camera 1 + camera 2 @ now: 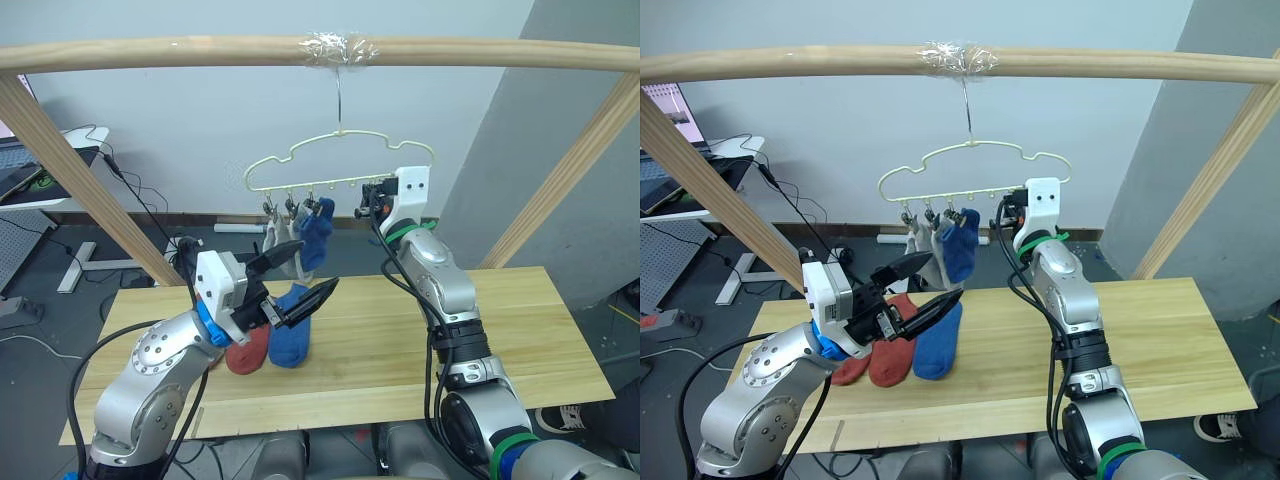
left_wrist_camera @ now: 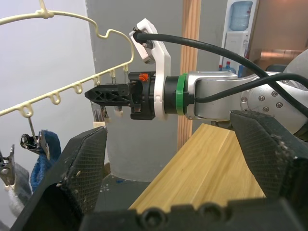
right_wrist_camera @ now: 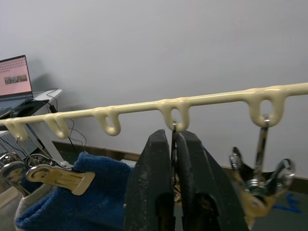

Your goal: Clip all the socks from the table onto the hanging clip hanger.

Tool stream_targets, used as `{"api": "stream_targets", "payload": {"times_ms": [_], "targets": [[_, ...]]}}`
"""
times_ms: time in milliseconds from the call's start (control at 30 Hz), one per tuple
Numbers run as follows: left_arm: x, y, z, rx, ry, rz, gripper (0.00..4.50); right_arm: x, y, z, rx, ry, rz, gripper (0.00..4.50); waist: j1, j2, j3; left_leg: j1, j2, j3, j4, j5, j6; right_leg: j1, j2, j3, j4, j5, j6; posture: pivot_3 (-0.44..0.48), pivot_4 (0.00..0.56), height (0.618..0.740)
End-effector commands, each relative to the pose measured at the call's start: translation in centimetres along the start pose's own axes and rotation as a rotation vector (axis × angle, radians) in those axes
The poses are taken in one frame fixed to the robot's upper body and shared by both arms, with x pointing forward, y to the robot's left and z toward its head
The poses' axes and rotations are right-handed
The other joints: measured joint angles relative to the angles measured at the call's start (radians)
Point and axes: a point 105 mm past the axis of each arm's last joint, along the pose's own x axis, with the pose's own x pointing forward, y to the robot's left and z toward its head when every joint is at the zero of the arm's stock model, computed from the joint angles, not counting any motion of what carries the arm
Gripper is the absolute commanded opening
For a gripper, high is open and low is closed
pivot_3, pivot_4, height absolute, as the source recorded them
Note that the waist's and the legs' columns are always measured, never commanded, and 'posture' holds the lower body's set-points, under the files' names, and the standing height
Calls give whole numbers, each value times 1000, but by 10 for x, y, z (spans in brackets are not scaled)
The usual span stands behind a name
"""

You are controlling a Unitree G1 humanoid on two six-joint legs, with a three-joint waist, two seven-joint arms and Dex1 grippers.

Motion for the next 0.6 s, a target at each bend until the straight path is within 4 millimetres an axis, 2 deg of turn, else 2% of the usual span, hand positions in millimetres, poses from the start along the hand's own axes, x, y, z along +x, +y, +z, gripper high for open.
{"api": "stream_targets", "payload": {"times_ms": [33,167,333,467,600], "targets": [[3,-4,7,13,-29,-20,4500,-2,-1,8,-9,-28,12,29,0,0,0,0,0,0,0,0,0,0,0,0,0,0,0,34,134,740],[2,7,-12,16,73,46,4500,-5,-10,10,-30,-17,6,29,1,0,0,0,0,0,0,0,0,0,0,0,0,0,0,29,137,740],[-17,44,-79,31,339,271,4500,-10,-22,16,-60,12,16,29,0,1,0,0,0,0,0,0,0,0,0,0,0,0,1,-5,149,740],[-21,68,-118,43,465,377,4500,-15,-28,21,-79,25,11,29,-2,2,1,0,0,0,0,0,0,0,0,0,0,0,1,-23,155,740],[-15,74,-155,51,579,367,4500,-20,-30,22,-80,37,-3,29,0,3,2,0,0,0,0,0,0,0,0,-1,0,1,3,-54,167,740]]}}
